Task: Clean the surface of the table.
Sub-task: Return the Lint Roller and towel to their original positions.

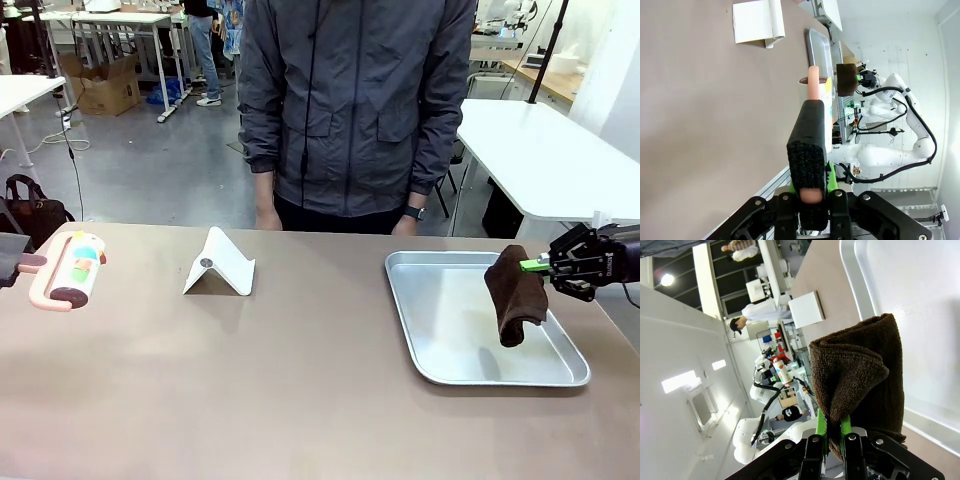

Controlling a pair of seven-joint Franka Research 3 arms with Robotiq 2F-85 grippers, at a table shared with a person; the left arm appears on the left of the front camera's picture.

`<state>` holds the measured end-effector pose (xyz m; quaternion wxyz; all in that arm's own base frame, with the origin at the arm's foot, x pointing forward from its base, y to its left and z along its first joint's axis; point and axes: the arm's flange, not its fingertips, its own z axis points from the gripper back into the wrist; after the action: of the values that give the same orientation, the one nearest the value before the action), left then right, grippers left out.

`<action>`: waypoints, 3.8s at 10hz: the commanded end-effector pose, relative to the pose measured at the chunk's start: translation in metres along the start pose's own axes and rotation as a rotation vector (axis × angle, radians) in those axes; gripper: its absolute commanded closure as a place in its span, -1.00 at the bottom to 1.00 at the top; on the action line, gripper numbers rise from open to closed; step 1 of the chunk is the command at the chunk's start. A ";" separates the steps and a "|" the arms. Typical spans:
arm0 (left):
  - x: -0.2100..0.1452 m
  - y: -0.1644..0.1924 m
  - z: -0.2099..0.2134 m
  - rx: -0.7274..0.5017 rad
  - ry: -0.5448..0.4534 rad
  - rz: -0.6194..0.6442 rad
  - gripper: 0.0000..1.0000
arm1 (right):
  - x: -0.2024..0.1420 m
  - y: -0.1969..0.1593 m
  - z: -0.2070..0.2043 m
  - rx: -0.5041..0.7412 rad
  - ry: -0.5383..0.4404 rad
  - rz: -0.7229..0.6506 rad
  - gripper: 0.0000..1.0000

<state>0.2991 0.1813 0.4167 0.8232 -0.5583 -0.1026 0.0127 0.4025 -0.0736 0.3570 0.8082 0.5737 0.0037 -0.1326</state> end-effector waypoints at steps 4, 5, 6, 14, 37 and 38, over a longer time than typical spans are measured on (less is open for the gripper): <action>0.039 -0.041 -0.024 -0.066 0.097 -0.074 0.57 | 0.010 0.051 -0.054 -0.035 0.061 0.081 0.76; 0.060 -0.066 -0.036 -0.013 0.084 -0.055 0.57 | 0.017 0.077 -0.074 -0.023 0.084 0.122 0.76; 0.077 -0.090 -0.049 0.005 0.111 -0.041 0.57 | 0.024 0.100 -0.099 -0.029 0.105 0.135 0.76; 0.179 -0.225 -0.235 0.490 0.262 -0.003 0.57 | 0.041 0.147 -0.332 -0.355 0.273 -0.043 0.76; 0.180 -0.105 -0.303 0.688 0.041 0.042 0.57 | 0.079 0.072 -0.347 -0.708 0.072 -0.052 0.76; 0.180 -0.104 -0.307 0.684 0.063 0.036 0.57 | 0.081 0.069 -0.348 -0.703 0.067 -0.069 0.76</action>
<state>0.5226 -0.1149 0.4354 0.9653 -0.2483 -0.0645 0.0486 0.5391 0.2483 0.2888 0.9513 0.2713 0.0920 -0.1137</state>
